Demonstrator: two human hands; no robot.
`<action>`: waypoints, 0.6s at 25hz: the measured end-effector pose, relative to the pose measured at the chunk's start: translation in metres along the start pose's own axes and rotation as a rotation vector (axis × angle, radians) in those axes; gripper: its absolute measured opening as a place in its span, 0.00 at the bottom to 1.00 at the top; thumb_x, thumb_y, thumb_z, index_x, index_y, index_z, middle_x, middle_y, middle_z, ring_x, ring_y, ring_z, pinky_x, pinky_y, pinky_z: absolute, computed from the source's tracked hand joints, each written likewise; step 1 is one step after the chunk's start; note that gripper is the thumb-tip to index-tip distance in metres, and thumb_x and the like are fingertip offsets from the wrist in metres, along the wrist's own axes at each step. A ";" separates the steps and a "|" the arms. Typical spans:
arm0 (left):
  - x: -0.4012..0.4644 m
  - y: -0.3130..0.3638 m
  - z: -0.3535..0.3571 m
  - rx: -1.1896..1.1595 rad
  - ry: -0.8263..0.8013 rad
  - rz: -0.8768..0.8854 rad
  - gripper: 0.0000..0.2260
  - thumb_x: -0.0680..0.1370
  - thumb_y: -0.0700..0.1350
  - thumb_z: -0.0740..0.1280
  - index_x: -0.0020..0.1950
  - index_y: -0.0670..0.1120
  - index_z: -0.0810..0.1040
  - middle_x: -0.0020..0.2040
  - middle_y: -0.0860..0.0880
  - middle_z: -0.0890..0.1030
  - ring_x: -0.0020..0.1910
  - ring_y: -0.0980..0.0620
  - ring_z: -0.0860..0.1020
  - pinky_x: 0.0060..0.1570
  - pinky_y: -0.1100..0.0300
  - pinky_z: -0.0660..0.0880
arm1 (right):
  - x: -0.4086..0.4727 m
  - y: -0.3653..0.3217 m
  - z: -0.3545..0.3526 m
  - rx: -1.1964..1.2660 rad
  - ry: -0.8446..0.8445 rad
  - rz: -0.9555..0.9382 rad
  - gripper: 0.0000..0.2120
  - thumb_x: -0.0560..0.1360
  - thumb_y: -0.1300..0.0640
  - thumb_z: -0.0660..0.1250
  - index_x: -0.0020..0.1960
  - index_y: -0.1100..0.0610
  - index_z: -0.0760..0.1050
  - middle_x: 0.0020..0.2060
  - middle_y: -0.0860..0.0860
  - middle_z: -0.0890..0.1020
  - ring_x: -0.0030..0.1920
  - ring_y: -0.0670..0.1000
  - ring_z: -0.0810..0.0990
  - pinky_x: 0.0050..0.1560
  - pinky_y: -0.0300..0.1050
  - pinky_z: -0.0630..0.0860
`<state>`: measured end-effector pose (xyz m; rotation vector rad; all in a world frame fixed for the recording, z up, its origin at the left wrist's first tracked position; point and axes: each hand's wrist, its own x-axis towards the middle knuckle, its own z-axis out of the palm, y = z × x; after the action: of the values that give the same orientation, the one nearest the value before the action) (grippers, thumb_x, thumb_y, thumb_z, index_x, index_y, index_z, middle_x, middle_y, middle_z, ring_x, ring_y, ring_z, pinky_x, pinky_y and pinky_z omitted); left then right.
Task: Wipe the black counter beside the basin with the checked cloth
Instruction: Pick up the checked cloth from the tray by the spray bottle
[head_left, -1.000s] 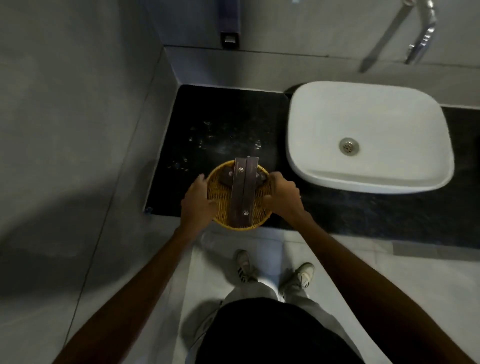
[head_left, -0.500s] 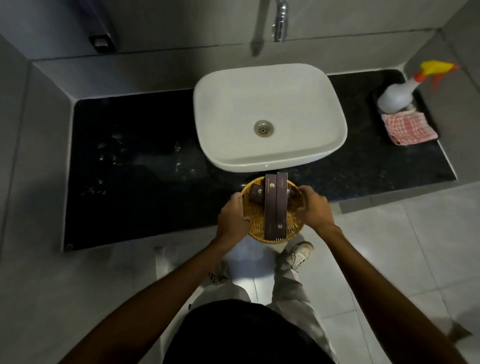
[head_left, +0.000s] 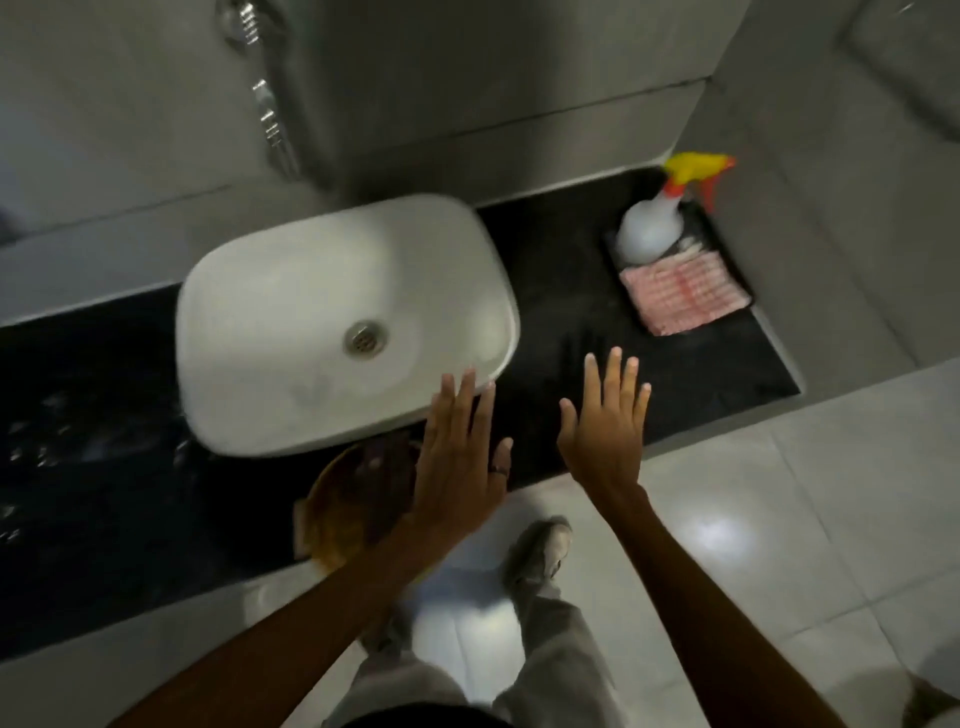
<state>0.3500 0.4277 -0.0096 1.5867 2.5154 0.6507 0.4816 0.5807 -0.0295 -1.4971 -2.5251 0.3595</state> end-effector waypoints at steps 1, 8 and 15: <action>0.034 0.026 0.021 0.005 -0.020 0.051 0.31 0.84 0.56 0.57 0.84 0.45 0.57 0.86 0.41 0.54 0.86 0.41 0.46 0.85 0.49 0.43 | 0.028 0.025 -0.006 -0.007 0.007 0.034 0.33 0.82 0.48 0.61 0.83 0.57 0.57 0.83 0.62 0.57 0.84 0.64 0.52 0.82 0.66 0.50; 0.263 0.150 0.148 0.059 -0.454 0.046 0.39 0.84 0.55 0.60 0.84 0.40 0.42 0.86 0.40 0.41 0.85 0.40 0.38 0.84 0.45 0.41 | 0.218 0.171 -0.021 -0.008 -0.112 0.205 0.34 0.85 0.48 0.55 0.84 0.61 0.48 0.83 0.64 0.55 0.84 0.65 0.51 0.82 0.64 0.55; 0.314 0.160 0.210 0.204 -0.458 0.035 0.45 0.80 0.60 0.69 0.84 0.39 0.49 0.85 0.36 0.52 0.85 0.37 0.48 0.83 0.43 0.51 | 0.273 0.194 0.001 -0.029 -0.102 0.360 0.24 0.81 0.46 0.63 0.68 0.63 0.73 0.63 0.62 0.81 0.65 0.64 0.79 0.69 0.59 0.71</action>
<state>0.4051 0.8254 -0.0903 1.6177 2.2662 0.0176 0.5142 0.9107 -0.0786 -1.9955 -2.3339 0.4615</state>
